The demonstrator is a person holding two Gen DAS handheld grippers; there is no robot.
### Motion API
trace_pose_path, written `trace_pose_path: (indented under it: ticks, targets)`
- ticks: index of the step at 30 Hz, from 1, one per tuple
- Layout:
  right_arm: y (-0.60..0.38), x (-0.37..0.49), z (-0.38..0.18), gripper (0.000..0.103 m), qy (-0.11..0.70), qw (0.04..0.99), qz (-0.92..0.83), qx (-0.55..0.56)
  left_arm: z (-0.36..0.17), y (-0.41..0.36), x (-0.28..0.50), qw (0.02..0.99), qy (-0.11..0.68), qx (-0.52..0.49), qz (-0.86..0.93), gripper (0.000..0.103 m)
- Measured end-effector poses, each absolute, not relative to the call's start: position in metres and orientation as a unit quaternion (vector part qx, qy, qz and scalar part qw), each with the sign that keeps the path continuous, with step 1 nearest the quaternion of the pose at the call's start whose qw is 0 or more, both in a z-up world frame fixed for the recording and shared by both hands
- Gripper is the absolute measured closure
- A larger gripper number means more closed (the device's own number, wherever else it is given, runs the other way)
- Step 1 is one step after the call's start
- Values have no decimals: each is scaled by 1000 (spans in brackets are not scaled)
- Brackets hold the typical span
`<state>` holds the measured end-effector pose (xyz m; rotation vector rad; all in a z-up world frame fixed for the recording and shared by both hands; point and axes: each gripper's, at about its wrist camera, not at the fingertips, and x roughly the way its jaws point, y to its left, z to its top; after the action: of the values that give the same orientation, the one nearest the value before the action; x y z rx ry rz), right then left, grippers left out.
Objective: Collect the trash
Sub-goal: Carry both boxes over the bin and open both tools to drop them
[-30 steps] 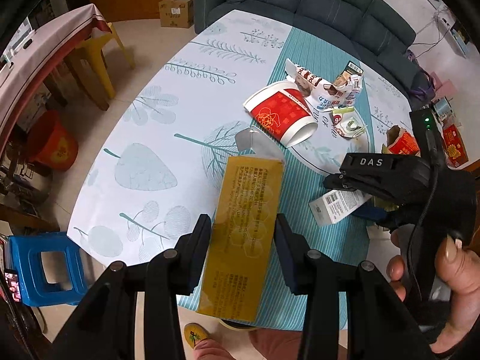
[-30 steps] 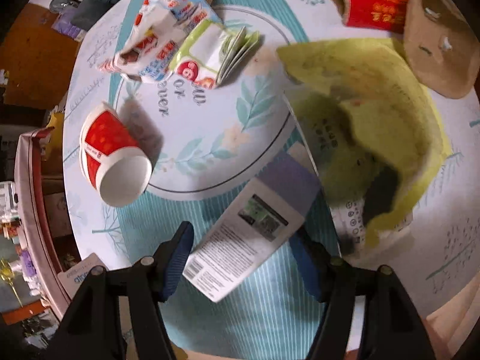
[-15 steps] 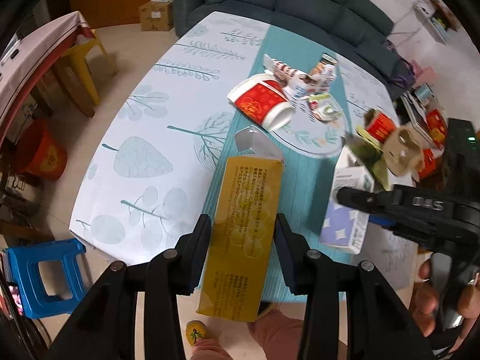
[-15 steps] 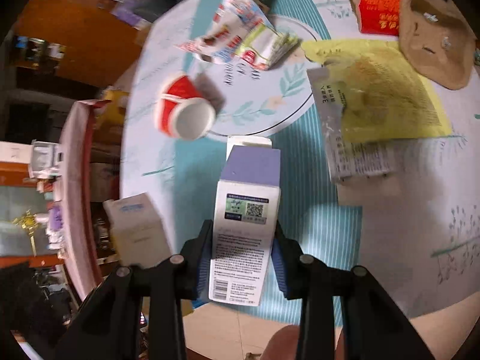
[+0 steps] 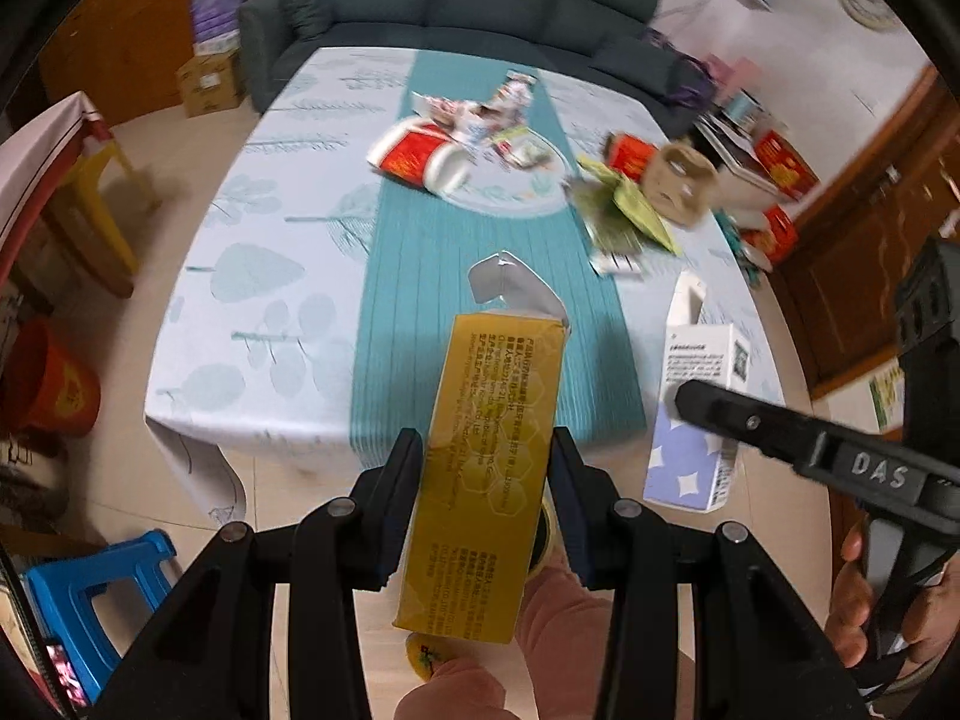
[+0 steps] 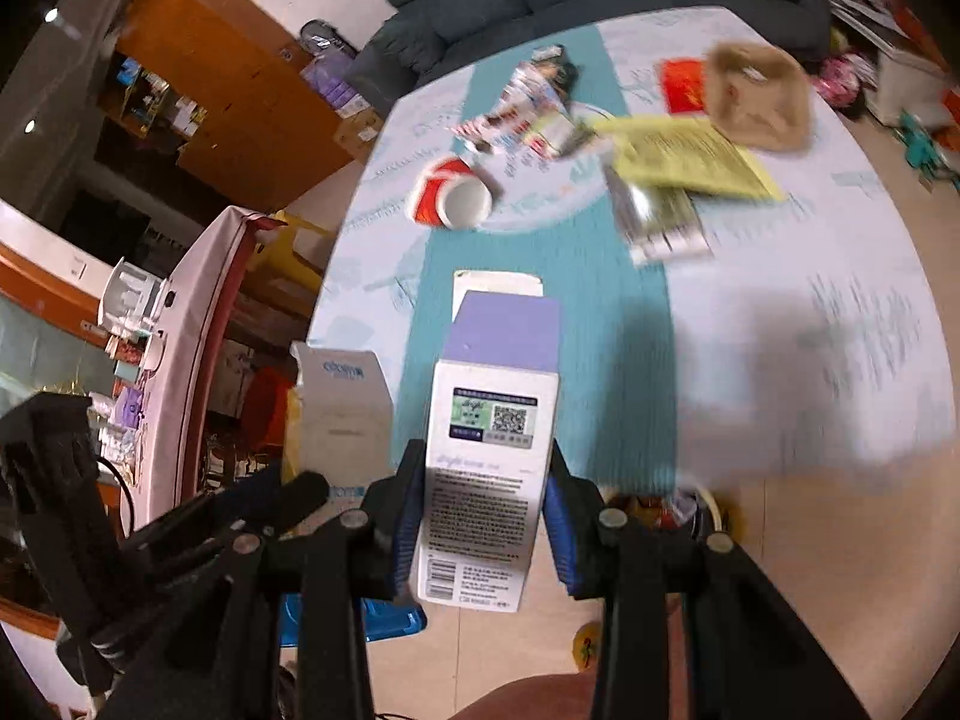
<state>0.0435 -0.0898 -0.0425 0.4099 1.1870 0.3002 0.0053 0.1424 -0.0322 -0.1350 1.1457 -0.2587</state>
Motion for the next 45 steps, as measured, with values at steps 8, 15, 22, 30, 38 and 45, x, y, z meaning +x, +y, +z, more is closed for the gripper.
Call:
trace_pose_path:
  ticks: [8, 15, 22, 30, 38, 45]
  targets:
    - [-102, -41, -89, 67, 590, 778, 87, 198, -73, 121, -48, 800, 579, -32, -155, 62]
    - [-117, -81, -135, 67, 628, 751, 63, 193, -119, 92, -77, 781, 600, -26, -173, 62]
    - [-125, -86, -219, 67, 655, 730, 62, 185, -210, 70, -82, 765, 623, -32, -160, 62]
    - [-140, -66, -351, 66, 673, 715, 62, 180, -326, 58, -71, 758, 640, -32, -122, 62]
    - [-158, -47, -429, 62, 668, 712, 58, 209, -388, 54, -57, 754, 642, -51, -131, 17]
    - [-161, -45, -430, 44, 663, 717, 50, 211, -376, 52, -50, 759, 639, -48, -114, 17]
